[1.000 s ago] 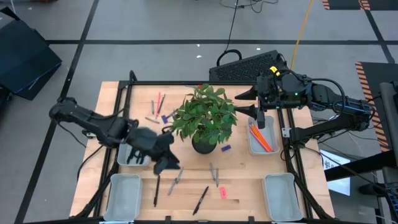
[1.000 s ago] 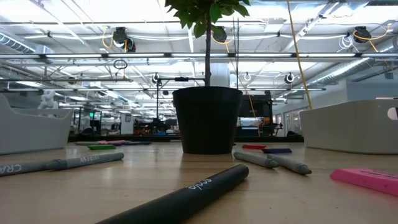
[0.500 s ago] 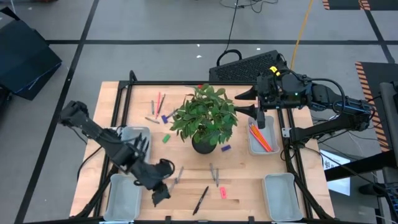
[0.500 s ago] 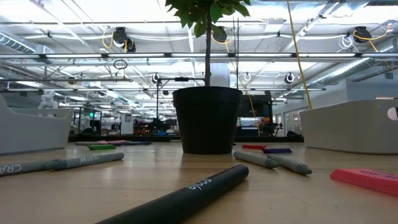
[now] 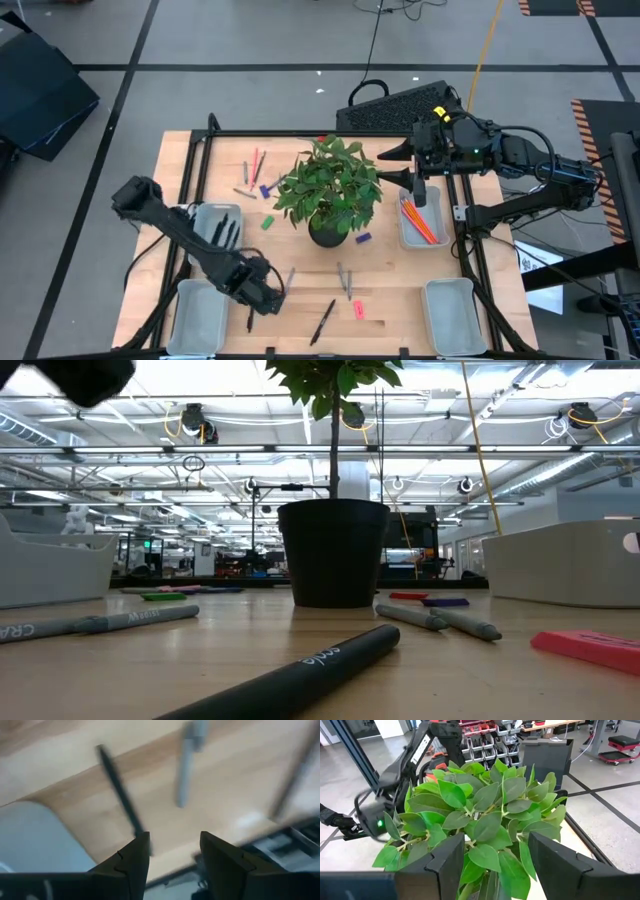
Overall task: Sort crayons/erasers/pens/pencils in bins
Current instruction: Put the black pen into the top left gray bin
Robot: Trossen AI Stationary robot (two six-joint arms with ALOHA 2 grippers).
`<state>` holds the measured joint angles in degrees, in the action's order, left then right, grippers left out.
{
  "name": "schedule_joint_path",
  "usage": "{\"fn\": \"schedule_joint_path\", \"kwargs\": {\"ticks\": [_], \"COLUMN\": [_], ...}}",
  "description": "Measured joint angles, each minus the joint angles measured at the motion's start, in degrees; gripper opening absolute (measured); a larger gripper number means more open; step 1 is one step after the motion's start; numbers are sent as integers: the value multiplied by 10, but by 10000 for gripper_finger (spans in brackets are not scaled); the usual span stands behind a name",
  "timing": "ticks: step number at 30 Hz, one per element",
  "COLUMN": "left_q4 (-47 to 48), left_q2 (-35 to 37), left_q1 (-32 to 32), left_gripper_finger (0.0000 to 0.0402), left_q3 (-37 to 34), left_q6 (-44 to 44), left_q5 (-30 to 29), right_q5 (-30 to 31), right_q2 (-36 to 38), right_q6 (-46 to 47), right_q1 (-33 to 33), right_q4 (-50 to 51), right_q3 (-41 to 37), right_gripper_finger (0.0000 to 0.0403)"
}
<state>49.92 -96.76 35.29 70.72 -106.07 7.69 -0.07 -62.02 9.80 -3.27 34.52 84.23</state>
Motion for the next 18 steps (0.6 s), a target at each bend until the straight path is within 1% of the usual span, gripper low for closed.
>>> {"fn": "schedule_joint_path", "kwargs": {"ticks": [3, 10, 14, 18], "left_q4": [10, 13, 10, 5], "left_q2": [-30, -85, -88, -86], "left_q1": [-2, -17, -20, -19], "left_gripper_finger": [177, 177, 177, 177], "left_q3": [0, -1, -5, -36], "left_q6": [-19, -8, -10, -20], "left_q5": [20, 42, 28, 27], "right_q5": [0, 0, 0, 0], "right_q2": [0, 0, 0, 0], "right_q6": [0, 0, 0, 0], "right_q1": [0, 0, 0, 0], "right_q4": [0, 0, 0, 0], "right_q3": [0, 0, 0, 0], "right_gripper_finger": [212, 212, 212, 212]}}
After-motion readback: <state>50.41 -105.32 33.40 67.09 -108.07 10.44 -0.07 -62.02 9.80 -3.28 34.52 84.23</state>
